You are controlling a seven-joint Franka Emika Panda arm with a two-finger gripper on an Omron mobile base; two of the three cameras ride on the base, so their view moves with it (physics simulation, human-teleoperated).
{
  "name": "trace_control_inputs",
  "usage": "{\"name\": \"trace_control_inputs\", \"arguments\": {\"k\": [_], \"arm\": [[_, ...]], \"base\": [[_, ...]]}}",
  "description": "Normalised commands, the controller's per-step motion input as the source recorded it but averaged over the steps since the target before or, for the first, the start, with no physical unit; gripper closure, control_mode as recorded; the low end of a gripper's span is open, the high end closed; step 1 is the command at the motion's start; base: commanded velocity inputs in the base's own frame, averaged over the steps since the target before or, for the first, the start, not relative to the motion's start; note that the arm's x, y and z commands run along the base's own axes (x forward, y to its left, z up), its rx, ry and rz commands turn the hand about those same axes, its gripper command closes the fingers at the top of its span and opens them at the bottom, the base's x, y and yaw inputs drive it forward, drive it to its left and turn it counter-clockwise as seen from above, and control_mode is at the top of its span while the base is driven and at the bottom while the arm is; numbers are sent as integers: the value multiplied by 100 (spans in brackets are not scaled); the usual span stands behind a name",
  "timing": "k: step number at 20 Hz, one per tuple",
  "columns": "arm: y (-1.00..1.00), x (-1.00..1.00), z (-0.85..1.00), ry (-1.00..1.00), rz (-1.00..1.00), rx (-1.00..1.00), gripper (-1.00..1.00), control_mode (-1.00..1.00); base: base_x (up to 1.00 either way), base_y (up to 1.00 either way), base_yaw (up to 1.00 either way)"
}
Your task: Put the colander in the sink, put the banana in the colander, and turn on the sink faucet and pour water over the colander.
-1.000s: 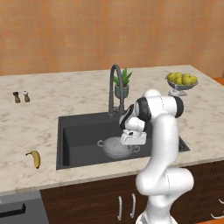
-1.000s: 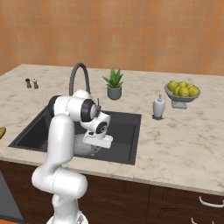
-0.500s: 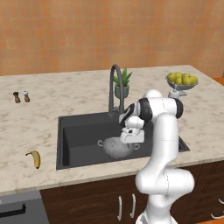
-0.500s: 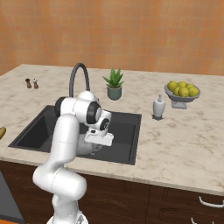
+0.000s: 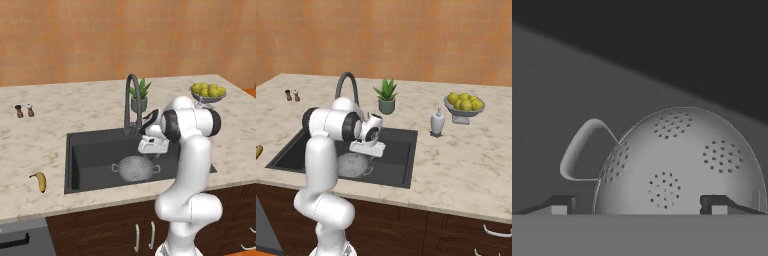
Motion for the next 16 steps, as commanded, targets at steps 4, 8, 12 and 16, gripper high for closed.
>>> {"name": "trace_control_inputs", "arguments": {"k": [4,8,12,16], "arm": [[-96,-34,98,-32,1,13,-100,-100],[-91,-56,100,-32,0,13,-100,-100],[-58,-75,100,-29,0,11,-100,-100],[-15,-75,100,-22,-7,4,-100,-100]], "base": [[0,0,0],[0,0,0],[0,0,0],[0,0,0]]}}
